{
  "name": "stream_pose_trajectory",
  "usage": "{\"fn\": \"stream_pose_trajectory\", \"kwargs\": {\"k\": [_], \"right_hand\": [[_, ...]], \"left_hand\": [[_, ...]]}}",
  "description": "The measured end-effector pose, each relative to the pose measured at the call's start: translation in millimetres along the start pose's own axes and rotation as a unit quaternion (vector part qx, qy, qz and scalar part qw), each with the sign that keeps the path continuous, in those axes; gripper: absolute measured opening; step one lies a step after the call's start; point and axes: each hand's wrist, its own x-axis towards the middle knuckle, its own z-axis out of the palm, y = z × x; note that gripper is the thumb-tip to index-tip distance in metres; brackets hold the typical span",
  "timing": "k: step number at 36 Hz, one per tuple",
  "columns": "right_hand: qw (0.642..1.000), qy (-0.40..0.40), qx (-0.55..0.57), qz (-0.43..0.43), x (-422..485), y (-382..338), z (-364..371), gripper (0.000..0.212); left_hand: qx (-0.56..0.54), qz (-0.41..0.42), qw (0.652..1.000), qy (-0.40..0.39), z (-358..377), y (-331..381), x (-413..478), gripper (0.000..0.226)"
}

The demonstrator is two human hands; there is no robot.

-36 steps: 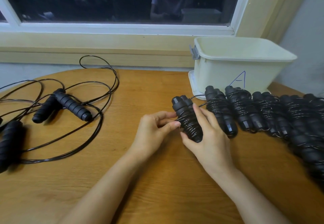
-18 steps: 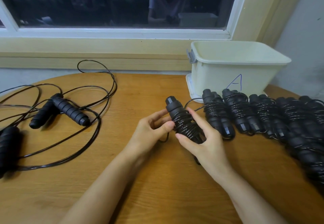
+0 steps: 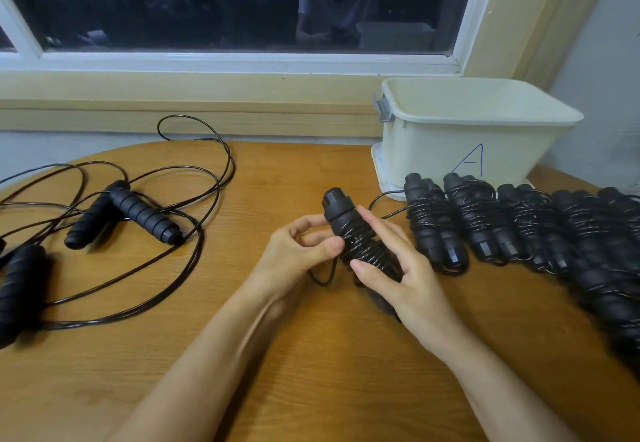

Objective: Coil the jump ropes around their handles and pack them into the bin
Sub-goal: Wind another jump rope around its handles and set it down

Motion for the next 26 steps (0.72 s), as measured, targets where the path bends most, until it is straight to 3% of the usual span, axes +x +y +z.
{"fn": "stream_pose_trajectory", "kwargs": {"k": [4,10,12,15,18,22,26], "right_hand": [[0.999,-0.015,-0.030,-0.024,0.1,1.4,-1.5,0.060],[0.993,0.007,-0.100,-0.055,0.1,7.5,1.8,0.055],[0.991,0.035,-0.118,-0.061,0.9,8.8,2.6,0.055],[0.988,0.062,-0.131,-0.051,1.7,10.9,0.5,0.055],[0.989,0.076,-0.122,-0.041,3.1,10.7,-4.8,0.058],[0.991,0.086,-0.095,-0.034,5.1,9.2,-8.5,0.058],[0.993,0.089,-0.079,-0.020,4.9,8.9,-9.1,0.056]], "left_hand": [[0.035,0.031,0.998,0.041,4.7,6.5,-3.6,0.056],[0.099,0.083,0.991,0.030,11.9,3.1,-6.4,0.052],[0.143,0.098,0.985,0.008,15.1,-0.7,-6.6,0.062],[0.224,0.125,0.967,-0.006,13.8,-6.0,-5.1,0.093],[0.266,0.172,0.948,-0.022,8.9,-5.4,-5.1,0.100],[0.346,0.256,0.902,-0.029,8.2,-4.8,-5.1,0.084],[0.518,0.375,0.768,0.033,0.6,-9.0,-0.4,0.057]]}}
